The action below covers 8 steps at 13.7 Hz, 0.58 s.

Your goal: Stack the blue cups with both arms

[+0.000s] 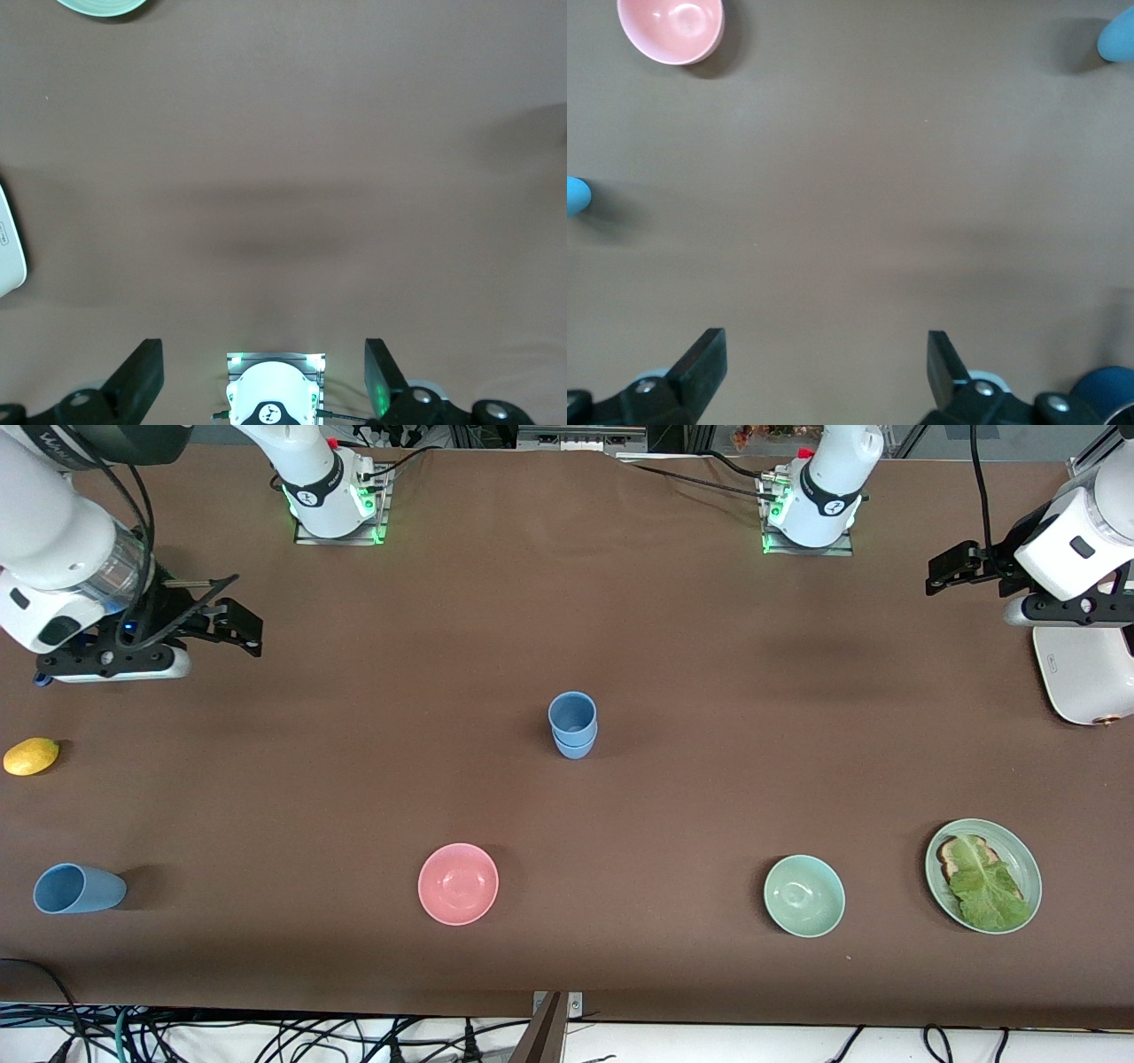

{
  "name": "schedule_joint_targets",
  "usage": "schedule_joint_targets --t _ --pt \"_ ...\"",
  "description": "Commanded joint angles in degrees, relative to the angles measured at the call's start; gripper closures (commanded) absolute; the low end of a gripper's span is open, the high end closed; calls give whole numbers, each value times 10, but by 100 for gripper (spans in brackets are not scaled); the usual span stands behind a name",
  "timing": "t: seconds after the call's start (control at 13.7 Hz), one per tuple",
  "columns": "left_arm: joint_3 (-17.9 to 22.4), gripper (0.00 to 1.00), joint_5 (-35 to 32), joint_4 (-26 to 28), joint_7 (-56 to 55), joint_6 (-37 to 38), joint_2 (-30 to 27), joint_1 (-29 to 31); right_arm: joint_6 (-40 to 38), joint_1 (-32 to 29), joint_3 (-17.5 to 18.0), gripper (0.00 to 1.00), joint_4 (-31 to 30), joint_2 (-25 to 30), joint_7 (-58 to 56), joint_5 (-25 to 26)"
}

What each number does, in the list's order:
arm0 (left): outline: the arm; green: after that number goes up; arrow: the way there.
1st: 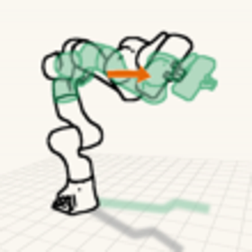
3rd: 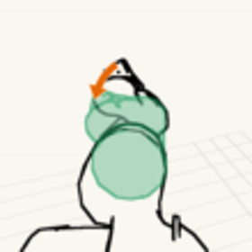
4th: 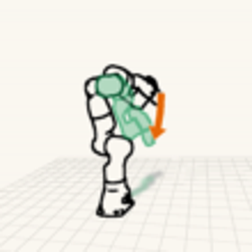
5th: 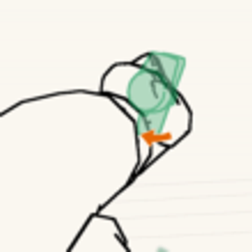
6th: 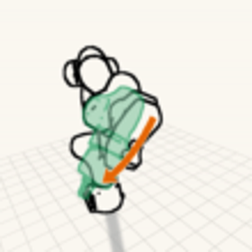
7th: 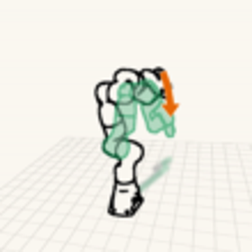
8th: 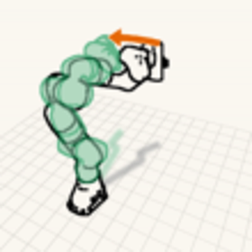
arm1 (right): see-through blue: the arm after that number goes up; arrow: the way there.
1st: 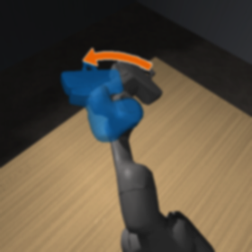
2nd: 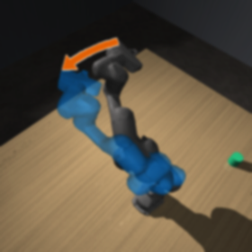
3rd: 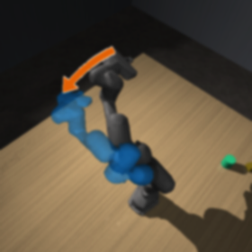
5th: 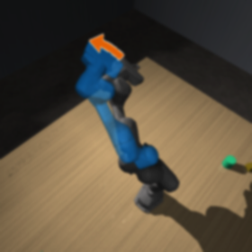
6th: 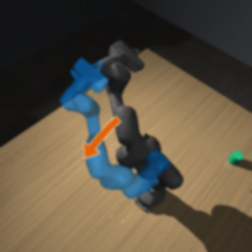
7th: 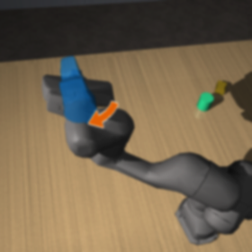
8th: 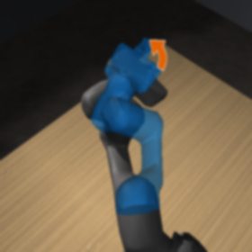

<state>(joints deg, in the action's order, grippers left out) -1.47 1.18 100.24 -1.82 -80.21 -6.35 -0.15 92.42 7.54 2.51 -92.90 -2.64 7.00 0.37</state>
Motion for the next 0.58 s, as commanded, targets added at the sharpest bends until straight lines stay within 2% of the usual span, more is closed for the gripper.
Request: schedule_joint_targets --t 0.0,0.51 --pt "-1 0 10 5 14 -6 -6 4 0 -13 8 0 -6 4 -10 -7" --pt "-1 0 10 4 14 -6 -6 4 -9 -15 -7 0 11 -10 -11 -8"
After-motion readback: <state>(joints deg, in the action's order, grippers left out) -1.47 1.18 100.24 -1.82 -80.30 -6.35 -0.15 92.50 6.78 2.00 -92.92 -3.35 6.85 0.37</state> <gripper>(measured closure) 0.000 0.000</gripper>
